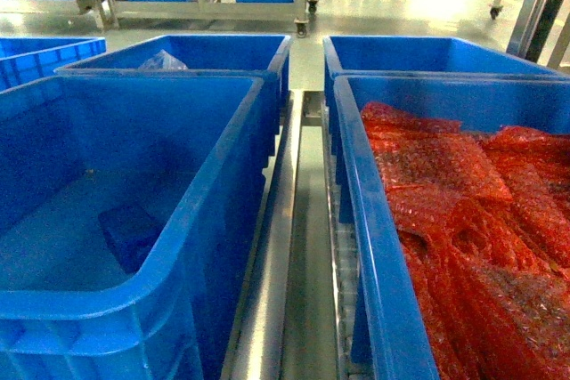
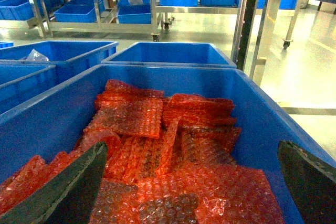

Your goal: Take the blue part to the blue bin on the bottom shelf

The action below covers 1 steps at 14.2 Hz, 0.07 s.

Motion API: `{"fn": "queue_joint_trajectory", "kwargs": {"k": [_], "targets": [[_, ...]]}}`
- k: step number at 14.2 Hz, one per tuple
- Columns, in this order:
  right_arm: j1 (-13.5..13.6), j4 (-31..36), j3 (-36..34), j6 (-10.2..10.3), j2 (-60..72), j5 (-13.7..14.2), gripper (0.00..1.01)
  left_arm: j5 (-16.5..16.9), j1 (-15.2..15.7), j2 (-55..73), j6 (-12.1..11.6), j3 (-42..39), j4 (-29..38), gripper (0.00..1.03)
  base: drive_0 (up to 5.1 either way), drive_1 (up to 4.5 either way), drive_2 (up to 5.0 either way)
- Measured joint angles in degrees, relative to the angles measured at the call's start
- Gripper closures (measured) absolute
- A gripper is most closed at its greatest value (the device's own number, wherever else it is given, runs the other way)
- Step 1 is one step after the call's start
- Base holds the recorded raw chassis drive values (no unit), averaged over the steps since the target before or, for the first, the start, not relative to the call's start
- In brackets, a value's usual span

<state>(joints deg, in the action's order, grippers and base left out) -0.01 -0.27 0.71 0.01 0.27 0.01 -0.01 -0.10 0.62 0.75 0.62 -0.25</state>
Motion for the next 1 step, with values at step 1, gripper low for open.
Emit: {"fn": "queue_joint_trajectory", "kwargs": {"k": [1], "targets": [[0.0,0.0,0.0,0.0,0.0,0.0,0.03,0.0,0.0,0.0,0.0,0.0,0.0,0.05,0.0,0.00,0.0]]}}
